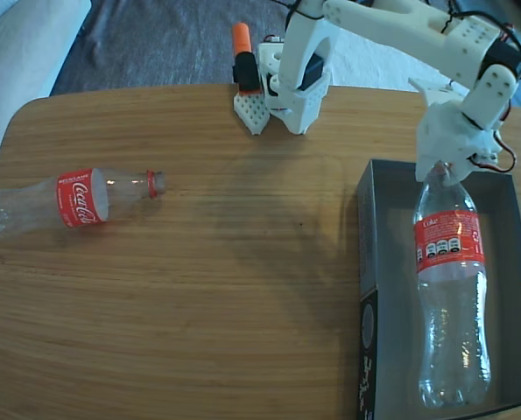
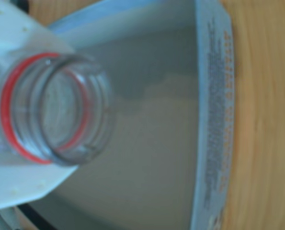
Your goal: Grasp the bottles and put them in the box.
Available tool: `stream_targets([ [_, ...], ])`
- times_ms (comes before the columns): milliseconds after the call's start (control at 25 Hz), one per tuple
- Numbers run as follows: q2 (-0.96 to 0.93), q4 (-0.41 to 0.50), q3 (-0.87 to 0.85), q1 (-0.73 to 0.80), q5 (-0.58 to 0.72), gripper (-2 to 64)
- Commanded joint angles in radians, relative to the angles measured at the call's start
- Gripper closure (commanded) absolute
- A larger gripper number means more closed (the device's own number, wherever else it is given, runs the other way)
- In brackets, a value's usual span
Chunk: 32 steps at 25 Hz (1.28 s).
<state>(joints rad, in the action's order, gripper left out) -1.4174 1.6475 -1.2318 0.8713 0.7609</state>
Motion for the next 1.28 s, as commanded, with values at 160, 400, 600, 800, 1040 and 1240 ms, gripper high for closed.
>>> stream_targets([
  [160,-0.012,0.037,0.009,-0.003,-0.084,61.5],
  [400,-0.008,0.015,0.009,-0.002,-0.084,61.5],
  [600,-0.008,0.015,0.008,-0.002,-0.080,61.4],
  [800,-0.008,0.017,-0.052,-0.003,-0.084,49.0],
  [1040,-0.021,0.017,-0.048,-0.046,-0.084,33.1],
  [1240,-0.025,0.017,-0.025,-0.089,-0.084,33.1],
])
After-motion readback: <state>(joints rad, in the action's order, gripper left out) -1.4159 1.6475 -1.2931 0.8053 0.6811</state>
